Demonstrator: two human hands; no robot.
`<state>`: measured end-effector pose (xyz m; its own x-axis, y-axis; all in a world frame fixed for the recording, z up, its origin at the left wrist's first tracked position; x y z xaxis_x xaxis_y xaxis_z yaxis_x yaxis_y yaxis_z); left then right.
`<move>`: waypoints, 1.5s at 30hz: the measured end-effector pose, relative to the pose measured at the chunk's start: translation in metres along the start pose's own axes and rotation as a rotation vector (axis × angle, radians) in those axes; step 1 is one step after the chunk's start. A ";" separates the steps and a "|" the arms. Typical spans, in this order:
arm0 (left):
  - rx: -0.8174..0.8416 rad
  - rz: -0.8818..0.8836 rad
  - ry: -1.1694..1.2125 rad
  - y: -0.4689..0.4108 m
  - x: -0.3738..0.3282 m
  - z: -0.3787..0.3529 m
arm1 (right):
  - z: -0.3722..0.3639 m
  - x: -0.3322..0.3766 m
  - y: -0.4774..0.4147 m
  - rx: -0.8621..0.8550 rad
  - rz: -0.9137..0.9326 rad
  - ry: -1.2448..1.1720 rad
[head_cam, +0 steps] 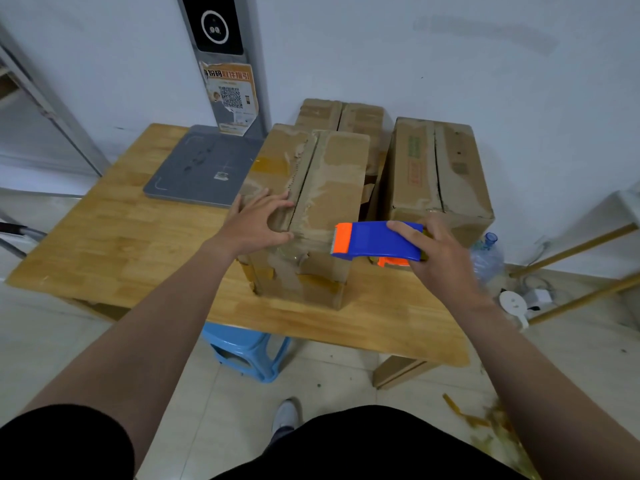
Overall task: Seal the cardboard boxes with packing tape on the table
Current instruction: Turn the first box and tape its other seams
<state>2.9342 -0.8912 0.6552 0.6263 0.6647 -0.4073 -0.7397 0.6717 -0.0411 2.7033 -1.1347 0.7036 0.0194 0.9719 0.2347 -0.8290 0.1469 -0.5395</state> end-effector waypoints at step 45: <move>0.028 0.170 -0.010 -0.014 -0.079 -0.036 | -0.013 -0.027 0.005 -0.033 -0.059 -0.087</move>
<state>2.8861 -0.9643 0.6551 0.4952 0.7729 -0.3967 -0.8282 0.5580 0.0532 2.7058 -1.1579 0.6837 0.0185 0.9419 0.3353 -0.8088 0.2113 -0.5488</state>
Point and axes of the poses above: each hand's wrist, its own y-axis away from the middle knuckle, its own z-axis out of the back of the hand, x = y × z, the point moved 8 cm from there along -y, towards the middle knuckle, and after that the axes turned 6 degrees about -x, right-handed, at the moved point
